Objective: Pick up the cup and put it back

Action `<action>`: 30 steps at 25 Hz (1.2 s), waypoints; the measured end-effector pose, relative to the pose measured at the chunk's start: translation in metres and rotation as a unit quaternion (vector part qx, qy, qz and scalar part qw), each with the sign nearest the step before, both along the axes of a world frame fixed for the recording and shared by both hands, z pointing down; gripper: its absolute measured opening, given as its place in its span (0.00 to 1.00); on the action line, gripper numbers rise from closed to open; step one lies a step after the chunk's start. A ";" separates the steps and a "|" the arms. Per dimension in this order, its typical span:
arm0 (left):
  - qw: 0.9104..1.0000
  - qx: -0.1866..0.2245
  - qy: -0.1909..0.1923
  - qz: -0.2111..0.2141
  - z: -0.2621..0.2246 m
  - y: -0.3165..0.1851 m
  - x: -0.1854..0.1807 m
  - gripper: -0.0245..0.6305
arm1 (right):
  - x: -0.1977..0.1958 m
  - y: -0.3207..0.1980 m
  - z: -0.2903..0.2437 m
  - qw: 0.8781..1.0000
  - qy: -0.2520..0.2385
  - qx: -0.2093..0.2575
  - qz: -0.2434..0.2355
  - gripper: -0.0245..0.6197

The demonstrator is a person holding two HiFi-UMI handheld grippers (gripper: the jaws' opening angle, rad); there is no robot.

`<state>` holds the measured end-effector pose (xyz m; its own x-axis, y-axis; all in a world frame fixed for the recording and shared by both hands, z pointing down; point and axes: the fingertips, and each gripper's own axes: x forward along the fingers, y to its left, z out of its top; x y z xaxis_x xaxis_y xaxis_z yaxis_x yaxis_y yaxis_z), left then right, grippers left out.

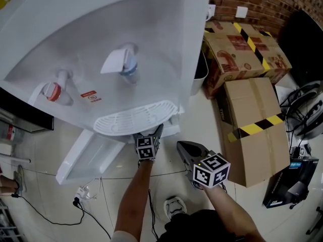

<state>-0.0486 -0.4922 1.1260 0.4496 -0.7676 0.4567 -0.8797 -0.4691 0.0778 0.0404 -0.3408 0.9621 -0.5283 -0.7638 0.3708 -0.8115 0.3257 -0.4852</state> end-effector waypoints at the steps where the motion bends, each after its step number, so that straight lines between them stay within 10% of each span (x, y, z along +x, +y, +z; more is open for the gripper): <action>1: 1.000 -0.005 0.003 -0.002 -0.001 0.008 -0.003 0.79 | 0.003 0.003 0.001 1.000 0.000 -0.006 0.006 0.06; 8: 0.996 -0.060 0.044 -0.044 -0.069 0.102 -0.025 0.66 | 0.008 0.039 -0.056 0.999 0.010 -0.052 -0.007 0.06; 13: 0.987 -0.122 0.053 -0.093 -0.174 0.196 -0.033 0.05 | 0.013 0.079 -0.125 0.995 0.032 -0.097 -0.012 0.06; 22: 0.982 -0.142 0.059 -0.112 -0.433 0.339 -0.061 0.05 | 0.014 0.150 -0.305 0.989 0.057 -0.133 -0.029 0.06; 30: 0.987 -0.098 0.071 -0.109 -0.617 0.386 -0.064 0.05 | 0.026 0.201 -0.467 0.992 0.087 -0.075 -0.056 0.06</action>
<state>-0.1128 -0.1060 0.5085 0.3541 -0.7562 0.5502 -0.9316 -0.2338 0.2782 0.0668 -0.1403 0.4956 -0.5258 -0.6332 0.5680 -0.8494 0.3544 -0.3911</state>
